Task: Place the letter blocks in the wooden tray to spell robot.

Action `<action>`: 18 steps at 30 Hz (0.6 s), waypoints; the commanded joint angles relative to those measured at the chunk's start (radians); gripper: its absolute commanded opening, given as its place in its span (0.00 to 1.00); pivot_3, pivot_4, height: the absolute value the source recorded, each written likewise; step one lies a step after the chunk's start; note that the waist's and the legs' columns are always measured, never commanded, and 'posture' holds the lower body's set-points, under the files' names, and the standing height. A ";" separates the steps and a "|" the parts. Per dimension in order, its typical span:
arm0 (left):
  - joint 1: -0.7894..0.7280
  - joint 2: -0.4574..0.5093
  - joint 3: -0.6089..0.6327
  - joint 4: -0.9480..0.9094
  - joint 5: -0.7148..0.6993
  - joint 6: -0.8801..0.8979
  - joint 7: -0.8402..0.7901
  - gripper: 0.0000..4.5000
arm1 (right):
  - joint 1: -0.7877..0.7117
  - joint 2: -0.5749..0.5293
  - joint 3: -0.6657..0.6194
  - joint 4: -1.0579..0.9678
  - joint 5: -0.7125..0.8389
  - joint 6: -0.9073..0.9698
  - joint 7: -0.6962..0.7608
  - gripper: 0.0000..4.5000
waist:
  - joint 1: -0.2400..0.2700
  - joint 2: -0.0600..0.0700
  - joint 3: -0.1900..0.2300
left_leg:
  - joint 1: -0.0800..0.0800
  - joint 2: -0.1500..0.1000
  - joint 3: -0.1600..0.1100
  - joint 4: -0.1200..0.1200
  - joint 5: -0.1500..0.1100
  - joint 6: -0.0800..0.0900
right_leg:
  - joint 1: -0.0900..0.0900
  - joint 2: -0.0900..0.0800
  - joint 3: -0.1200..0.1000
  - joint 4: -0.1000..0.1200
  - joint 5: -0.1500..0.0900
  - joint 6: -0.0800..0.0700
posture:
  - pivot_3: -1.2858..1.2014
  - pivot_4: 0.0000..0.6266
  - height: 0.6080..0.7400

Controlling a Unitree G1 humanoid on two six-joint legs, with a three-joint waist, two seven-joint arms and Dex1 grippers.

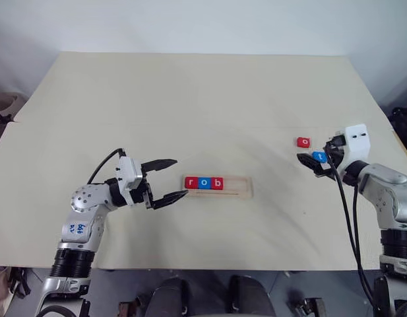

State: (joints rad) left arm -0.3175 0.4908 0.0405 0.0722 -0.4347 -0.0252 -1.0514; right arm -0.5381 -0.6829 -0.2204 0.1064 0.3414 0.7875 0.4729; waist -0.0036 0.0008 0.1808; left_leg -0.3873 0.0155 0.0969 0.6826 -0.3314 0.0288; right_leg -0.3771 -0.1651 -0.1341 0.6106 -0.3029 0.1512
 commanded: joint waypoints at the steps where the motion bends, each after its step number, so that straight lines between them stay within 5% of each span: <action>1: 0.000 -0.002 0.005 -0.036 0.003 -0.014 0.006 1.00 | -0.105 0.035 0.016 0.111 -0.060 0.001 -0.094 0.99 | -0.003 0.000 0.000 | 0.000 0.000 0.000 0.000 0.000 0.000 | 0.000 0.000 0.000 0.000 0.000 0.000 | 0.52 0.24 1.00; 13: 0.001 -0.006 0.008 -0.058 0.007 -0.010 0.028 1.00 | -0.412 0.156 0.041 0.676 -0.189 -0.203 -0.276 0.99 | -0.007 0.000 0.000 | -0.002 0.000 0.000 0.000 0.000 0.000 | -0.001 0.001 -0.001 0.000 0.000 0.000 | 0.52 0.24 1.00; 18: 0.012 0.000 0.019 -0.069 0.006 -0.011 0.043 1.00 | -0.444 0.186 0.035 0.724 -0.186 -0.204 -0.294 0.61 | -0.020 0.000 0.000 | -0.002 0.000 -0.001 0.000 0.000 0.000 | -0.001 0.000 -0.001 0.000 0.000 0.000 | 0.52 0.24 1.00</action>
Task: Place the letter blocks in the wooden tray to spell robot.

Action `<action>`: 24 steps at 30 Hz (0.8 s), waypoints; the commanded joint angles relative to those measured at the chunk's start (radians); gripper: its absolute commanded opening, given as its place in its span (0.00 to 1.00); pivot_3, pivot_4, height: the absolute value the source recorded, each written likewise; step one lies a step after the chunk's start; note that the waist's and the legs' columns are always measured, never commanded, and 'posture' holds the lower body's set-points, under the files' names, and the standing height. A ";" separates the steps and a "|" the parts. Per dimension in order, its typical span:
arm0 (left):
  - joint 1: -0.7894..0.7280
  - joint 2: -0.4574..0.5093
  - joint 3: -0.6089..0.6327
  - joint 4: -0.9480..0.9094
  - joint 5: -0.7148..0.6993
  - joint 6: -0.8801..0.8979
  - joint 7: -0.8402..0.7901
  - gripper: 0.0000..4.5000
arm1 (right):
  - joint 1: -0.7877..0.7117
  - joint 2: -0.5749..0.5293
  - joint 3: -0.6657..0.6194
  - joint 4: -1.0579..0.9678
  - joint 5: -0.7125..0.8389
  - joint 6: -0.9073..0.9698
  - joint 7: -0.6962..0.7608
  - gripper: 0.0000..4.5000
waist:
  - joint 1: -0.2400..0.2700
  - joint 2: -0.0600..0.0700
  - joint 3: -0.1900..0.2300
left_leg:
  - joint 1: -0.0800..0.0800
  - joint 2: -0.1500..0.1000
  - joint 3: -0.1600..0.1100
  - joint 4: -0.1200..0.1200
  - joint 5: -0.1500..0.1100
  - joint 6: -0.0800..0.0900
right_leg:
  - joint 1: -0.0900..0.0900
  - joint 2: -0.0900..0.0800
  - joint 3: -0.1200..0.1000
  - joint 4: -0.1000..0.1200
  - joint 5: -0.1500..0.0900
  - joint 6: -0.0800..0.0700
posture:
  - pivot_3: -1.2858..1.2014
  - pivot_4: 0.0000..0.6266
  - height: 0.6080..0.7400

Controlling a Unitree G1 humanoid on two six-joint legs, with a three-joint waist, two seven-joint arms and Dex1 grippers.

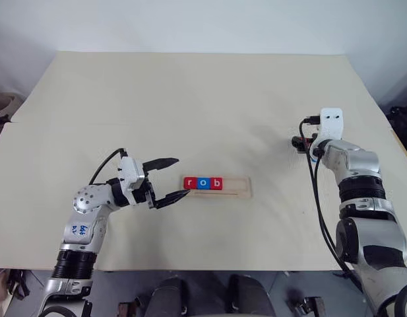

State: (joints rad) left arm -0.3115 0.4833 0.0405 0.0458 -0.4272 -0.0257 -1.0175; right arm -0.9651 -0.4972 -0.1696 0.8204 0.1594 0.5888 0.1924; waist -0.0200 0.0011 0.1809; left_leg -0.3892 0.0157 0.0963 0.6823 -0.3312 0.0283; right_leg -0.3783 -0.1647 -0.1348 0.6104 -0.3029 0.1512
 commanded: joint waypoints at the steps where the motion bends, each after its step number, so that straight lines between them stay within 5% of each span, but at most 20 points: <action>1: 0.006 0.009 0.020 -0.043 -0.002 -0.010 0.010 1.00 | -0.018 0.004 -0.016 0.010 -0.004 -0.002 -0.012 0.55 | -0.004 0.000 0.000 | 0.000 0.000 0.000 0.000 0.000 0.000 | 0.000 0.000 0.000 0.000 0.000 0.000 | 0.52 0.24 1.00; 4: 0.006 0.011 0.022 -0.041 -0.003 -0.010 0.011 1.00 | -0.013 0.011 -0.027 -0.018 0.008 0.025 -0.016 0.32 | -0.006 0.000 0.000 | 0.000 0.000 -0.001 0.000 0.000 0.000 | 0.000 0.000 0.000 0.000 0.000 0.000 | 0.52 0.24 1.00; 8: -0.002 0.013 0.017 -0.030 -0.007 -0.007 0.002 1.00 | 0.015 0.010 -0.043 -0.156 0.036 0.110 -0.012 0.33 | -0.007 0.000 0.000 | 0.000 0.001 -0.001 0.000 0.000 0.000 | 0.000 0.000 0.000 0.000 0.000 0.000 | 0.52 0.24 1.00; 15: -0.040 0.008 -0.005 0.012 -0.010 0.005 -0.044 1.00 | 0.207 0.030 -0.102 -0.705 0.121 0.449 -0.051 0.33 | -0.005 0.001 0.000 | -0.001 0.002 -0.001 0.000 0.000 0.000 | -0.001 0.000 0.000 0.000 0.000 0.000 | 0.52 0.24 1.00; 24: -0.058 0.012 -0.012 0.042 -0.012 0.024 -0.089 1.00 | 0.578 0.268 -0.186 -1.338 0.169 0.766 -0.167 0.33 | -0.003 0.001 0.000 | -0.001 0.000 0.000 -0.001 0.000 0.000 | -0.002 0.000 0.001 0.000 0.000 0.000 | 0.52 0.24 1.00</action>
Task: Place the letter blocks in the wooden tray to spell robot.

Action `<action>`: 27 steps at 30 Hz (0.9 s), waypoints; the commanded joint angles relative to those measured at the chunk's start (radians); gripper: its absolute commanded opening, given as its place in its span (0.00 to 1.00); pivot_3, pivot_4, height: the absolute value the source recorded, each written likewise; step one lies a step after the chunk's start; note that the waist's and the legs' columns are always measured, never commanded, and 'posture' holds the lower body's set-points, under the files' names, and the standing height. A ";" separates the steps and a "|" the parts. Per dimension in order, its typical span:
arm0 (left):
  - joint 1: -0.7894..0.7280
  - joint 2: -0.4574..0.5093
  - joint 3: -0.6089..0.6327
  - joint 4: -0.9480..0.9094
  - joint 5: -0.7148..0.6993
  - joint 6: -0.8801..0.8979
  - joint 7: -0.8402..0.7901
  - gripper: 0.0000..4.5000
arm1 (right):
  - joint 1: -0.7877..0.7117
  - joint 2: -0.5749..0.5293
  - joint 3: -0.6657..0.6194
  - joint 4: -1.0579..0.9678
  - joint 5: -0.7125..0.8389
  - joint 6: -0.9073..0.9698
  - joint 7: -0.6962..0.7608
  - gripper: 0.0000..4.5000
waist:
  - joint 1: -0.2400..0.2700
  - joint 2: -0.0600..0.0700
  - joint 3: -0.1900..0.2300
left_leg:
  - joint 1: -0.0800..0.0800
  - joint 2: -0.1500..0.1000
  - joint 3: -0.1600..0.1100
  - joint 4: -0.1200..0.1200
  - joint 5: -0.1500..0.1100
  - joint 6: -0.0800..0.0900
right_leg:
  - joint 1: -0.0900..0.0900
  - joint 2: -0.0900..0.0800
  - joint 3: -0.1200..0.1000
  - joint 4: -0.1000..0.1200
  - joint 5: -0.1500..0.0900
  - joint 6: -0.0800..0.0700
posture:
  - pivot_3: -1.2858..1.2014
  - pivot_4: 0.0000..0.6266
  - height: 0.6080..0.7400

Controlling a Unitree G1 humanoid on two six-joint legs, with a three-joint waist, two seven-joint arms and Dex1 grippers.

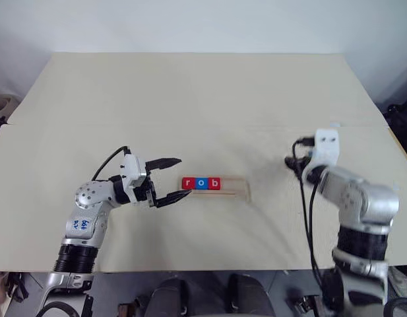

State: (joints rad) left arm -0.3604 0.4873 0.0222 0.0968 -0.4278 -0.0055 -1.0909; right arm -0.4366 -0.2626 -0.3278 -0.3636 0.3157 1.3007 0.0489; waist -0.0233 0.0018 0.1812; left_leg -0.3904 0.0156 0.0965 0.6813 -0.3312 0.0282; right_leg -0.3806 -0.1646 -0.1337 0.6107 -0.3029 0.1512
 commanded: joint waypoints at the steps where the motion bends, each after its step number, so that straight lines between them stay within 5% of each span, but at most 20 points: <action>1: -0.009 0.009 0.006 -0.010 -0.013 0.008 -0.019 1.00 | 0.081 0.057 -0.021 -0.193 0.016 0.069 -0.027 0.33 | 0.001 0.000 0.000 | 0.000 0.000 0.000 0.000 0.000 0.000 | 0.000 0.000 0.000 0.000 0.000 0.000 | 0.52 0.24 1.00; 4: -0.011 0.015 0.006 -0.013 -0.013 0.019 -0.032 1.00 | 0.144 0.096 0.009 -0.280 0.031 0.120 -0.015 0.33 | -0.001 0.000 0.000 | 0.000 0.000 0.000 0.000 0.000 0.000 | -0.001 0.000 0.001 0.000 0.000 0.000 | 0.52 0.24 1.00; 8: -0.010 0.025 0.013 -0.019 -0.013 0.031 -0.039 1.00 | 0.144 0.074 0.021 -0.313 0.063 0.155 0.044 0.63 | -0.002 0.000 0.000 | 0.000 0.000 0.000 0.000 0.000 0.000 | -0.001 0.000 0.001 0.001 0.000 0.000 | 0.52 0.24 1.00; 13: 0.003 0.035 0.023 -0.033 -0.013 0.035 -0.032 1.00 | 0.097 -0.129 0.010 -0.235 0.106 0.104 0.199 0.99 | -0.001 0.000 0.000 | 0.000 0.000 0.001 -0.001 0.000 0.000 | -0.002 0.000 0.001 0.001 0.000 0.000 | 0.52 0.24 1.00; 20: 0.032 0.035 0.043 -0.051 -0.009 0.019 -0.007 1.00 | 0.147 -0.573 0.157 0.031 0.109 -0.425 0.779 0.99 | 0.000 -0.001 0.000 | 0.000 -0.001 0.002 -0.001 -0.001 0.001 | -0.002 0.000 0.001 -0.002 0.000 0.000 | 0.52 0.24 1.00; 27: 0.052 0.049 0.047 -0.073 -0.019 0.016 -0.017 1.00 | 0.041 -0.685 0.369 0.445 -0.059 -1.029 1.200 0.99 | -0.004 -0.002 0.001 | 0.002 -0.001 0.002 0.000 -0.001 0.001 | 0.002 0.000 0.001 -0.003 0.000 0.001 | 0.52 0.24 1.00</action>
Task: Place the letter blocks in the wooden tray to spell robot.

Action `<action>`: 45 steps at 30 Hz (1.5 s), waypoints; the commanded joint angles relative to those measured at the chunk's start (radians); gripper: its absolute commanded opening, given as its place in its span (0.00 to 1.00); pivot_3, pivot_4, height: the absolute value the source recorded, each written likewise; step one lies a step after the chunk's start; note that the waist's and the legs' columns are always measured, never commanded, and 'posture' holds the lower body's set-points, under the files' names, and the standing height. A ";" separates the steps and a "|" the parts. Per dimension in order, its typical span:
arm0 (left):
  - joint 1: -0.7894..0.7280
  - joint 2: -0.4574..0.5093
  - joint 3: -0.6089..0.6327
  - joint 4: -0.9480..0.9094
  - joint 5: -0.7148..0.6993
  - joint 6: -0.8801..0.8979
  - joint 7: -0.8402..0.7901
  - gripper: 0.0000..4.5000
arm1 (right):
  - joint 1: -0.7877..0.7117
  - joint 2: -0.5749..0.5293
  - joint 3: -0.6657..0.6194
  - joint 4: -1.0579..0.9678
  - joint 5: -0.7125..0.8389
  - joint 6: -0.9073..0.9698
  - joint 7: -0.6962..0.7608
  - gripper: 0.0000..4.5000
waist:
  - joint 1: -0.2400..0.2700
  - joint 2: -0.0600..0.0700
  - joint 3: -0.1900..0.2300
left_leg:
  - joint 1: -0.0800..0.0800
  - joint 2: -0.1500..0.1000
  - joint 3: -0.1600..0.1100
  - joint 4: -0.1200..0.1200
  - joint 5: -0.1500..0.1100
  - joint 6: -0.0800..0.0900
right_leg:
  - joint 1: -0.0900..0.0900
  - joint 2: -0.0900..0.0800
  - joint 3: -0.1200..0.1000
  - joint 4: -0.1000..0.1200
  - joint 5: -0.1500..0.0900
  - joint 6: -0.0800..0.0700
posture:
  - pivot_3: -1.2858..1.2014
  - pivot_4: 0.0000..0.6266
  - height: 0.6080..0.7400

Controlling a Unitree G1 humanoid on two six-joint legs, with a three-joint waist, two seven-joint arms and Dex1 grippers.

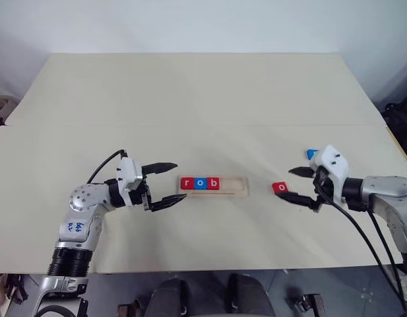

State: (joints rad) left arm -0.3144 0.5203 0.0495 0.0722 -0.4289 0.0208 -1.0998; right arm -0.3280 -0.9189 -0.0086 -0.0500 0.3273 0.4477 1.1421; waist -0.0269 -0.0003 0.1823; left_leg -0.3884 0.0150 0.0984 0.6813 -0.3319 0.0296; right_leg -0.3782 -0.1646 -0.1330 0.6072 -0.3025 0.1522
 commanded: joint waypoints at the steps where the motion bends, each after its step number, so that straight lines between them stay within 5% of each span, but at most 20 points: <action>1: 0.009 0.018 0.019 -0.052 -0.019 -0.008 -0.012 1.00 | -0.092 -0.028 0.065 0.177 -0.086 -0.215 0.131 0.99 | 0.000 0.000 0.000 | 0.000 0.000 0.000 0.000 0.000 0.000 | 0.000 0.000 0.000 0.000 0.000 0.000 | 0.52 0.24 1.00; 9: 0.018 0.041 0.011 -0.085 -0.025 0.001 -0.056 1.00 | -0.313 0.056 0.173 0.547 -0.210 -0.461 0.238 0.99 | 0.006 0.000 0.000 | 0.000 0.001 -0.002 0.001 0.000 0.000 | 0.002 0.000 -0.002 0.000 0.000 0.000 | 0.52 0.24 1.00; 12: 0.022 0.043 0.015 -0.095 -0.026 0.005 -0.054 1.00 | -0.335 0.063 0.192 0.600 -0.227 -0.504 0.283 0.87 | 0.010 0.000 0.000 | -0.001 0.001 -0.002 0.001 0.000 0.000 | 0.002 -0.001 -0.002 0.000 0.000 0.000 | 0.52 0.24 1.00; 20: 0.030 0.041 0.022 -0.103 -0.026 0.011 -0.046 1.00 | -0.337 0.071 0.188 0.586 -0.217 -0.487 0.327 0.32 | 0.016 0.000 0.000 | 0.000 0.001 -0.002 0.002 0.000 -0.001 | 0.002 0.000 -0.002 0.001 0.000 0.000 | 0.52 0.24 1.00; 30: 0.026 0.038 0.022 -0.096 -0.026 0.011 -0.038 1.00 | -0.395 0.186 0.206 0.265 -0.161 -0.172 0.235 0.32 | 0.021 0.000 0.000 | 0.000 0.002 -0.003 0.002 0.000 -0.001 | 0.001 0.000 -0.002 0.002 0.000 0.000 | 0.52 0.24 1.00; 45: 0.047 0.030 0.030 -0.107 -0.024 -0.001 -0.007 1.00 | -0.471 0.319 0.322 0.271 -0.237 -0.078 0.170 0.32 | 0.022 0.000 0.000 | -0.001 0.000 -0.003 0.003 0.000 -0.001 | 0.001 -0.001 -0.003 0.002 0.000 0.000 | 0.52 0.24 1.00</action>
State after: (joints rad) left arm -0.2822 0.5495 0.0595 0.0069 -0.4374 0.0326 -1.1135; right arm -0.7810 -0.5973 0.3190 0.2386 0.0891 0.3726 1.3102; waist -0.0046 -0.0001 0.1826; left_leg -0.3889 0.0151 0.0955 0.6838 -0.3315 0.0287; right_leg -0.3773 -0.1651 -0.1356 0.6093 -0.3025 0.1521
